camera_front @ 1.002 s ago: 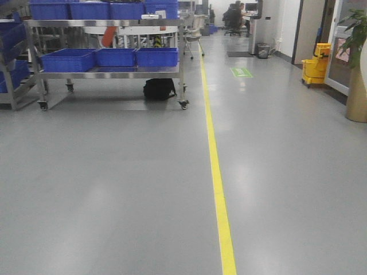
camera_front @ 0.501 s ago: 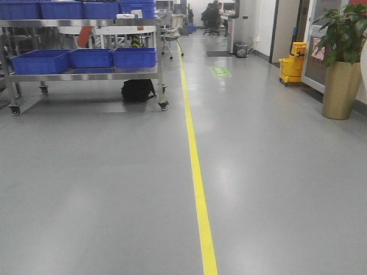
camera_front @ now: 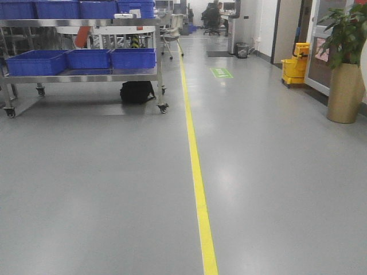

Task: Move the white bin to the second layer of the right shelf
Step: 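Drive along the yellow-lined aisle carrying the bin in the right gripper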

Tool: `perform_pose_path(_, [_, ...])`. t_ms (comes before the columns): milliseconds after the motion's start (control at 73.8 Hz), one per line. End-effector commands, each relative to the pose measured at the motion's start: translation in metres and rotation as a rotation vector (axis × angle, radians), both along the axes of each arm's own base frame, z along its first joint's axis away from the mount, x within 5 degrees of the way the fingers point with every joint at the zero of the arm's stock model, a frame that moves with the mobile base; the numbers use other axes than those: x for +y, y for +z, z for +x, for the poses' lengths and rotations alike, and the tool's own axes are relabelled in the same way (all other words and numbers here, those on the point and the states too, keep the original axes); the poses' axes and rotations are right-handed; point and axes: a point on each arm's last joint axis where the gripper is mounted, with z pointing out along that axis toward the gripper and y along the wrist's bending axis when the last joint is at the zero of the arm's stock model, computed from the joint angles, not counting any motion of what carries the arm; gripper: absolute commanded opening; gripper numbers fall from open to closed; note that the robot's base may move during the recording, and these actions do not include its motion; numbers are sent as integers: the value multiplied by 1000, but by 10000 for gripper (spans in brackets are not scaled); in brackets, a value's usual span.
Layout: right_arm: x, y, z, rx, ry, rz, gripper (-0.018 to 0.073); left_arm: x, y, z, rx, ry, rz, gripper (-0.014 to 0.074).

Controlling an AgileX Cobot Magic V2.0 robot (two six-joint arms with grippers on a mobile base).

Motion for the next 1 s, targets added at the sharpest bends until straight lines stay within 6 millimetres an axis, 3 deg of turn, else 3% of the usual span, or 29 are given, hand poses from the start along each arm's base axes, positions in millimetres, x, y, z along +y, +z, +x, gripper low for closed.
perform_pose_path(0, [0, 17, 2, -121, -3, 6, 47, 0, -4, 1, -62, -3, -14, 85])
perform_pose_path(989, [0, 17, 2, -121, -3, 6, 47, 0, -4, 1, -62, -3, -14, 85])
